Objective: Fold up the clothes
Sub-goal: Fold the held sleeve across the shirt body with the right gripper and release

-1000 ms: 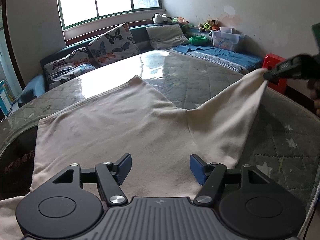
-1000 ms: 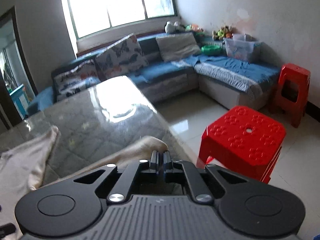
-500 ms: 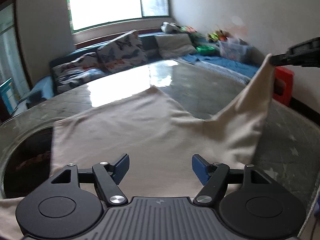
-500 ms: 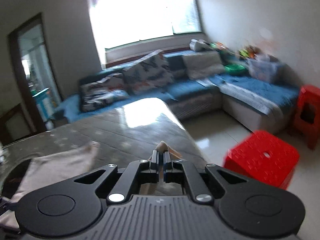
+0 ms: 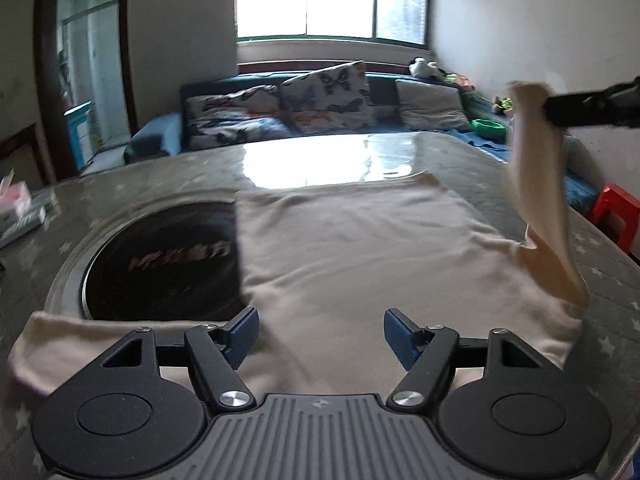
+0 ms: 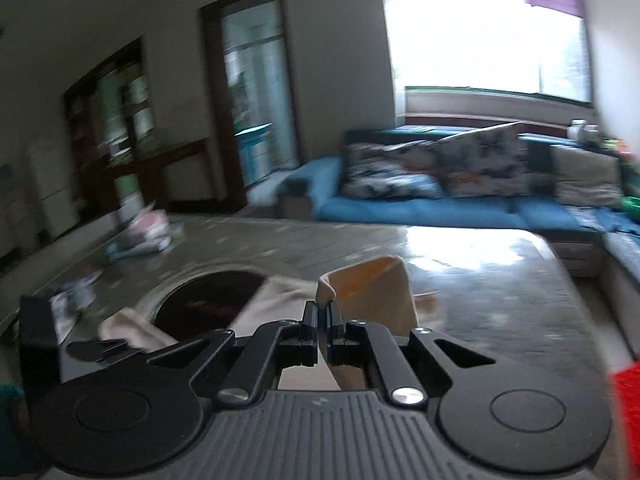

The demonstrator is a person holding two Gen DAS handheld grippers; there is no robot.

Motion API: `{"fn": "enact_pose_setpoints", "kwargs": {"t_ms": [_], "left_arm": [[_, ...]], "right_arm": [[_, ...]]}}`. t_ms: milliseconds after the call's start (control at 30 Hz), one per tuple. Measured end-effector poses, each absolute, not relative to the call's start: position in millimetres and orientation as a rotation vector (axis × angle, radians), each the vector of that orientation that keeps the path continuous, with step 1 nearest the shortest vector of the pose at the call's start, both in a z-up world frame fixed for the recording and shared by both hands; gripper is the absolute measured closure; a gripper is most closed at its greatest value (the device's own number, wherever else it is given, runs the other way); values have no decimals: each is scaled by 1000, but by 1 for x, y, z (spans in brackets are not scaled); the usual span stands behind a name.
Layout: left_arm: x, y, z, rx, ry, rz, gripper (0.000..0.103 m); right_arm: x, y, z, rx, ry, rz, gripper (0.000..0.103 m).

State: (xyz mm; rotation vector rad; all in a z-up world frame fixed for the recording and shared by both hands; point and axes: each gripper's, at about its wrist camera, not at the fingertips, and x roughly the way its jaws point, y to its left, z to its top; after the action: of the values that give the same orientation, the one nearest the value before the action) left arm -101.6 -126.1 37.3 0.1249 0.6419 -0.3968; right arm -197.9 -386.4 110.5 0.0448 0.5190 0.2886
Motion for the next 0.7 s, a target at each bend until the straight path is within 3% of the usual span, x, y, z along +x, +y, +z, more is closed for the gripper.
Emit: {"fn": "enact_pose_setpoints", "kwargs": {"t_ms": [233,333,633,700], "left_arm": [[-105,-109,30,98,664,-376,31],[-107,-106,31,95,666,-377,31],[-108,-103,35,102,649,-382,32],[-108,-106,35,104,649,-397,37]], "right_arm": [[-169,-324,68,-1,655,411,100],[-169,-318,57,-1,712,454,95],[-191,-378,54,-66,767,309,92],[-196,-398,45,-71,811,260,92]]}}
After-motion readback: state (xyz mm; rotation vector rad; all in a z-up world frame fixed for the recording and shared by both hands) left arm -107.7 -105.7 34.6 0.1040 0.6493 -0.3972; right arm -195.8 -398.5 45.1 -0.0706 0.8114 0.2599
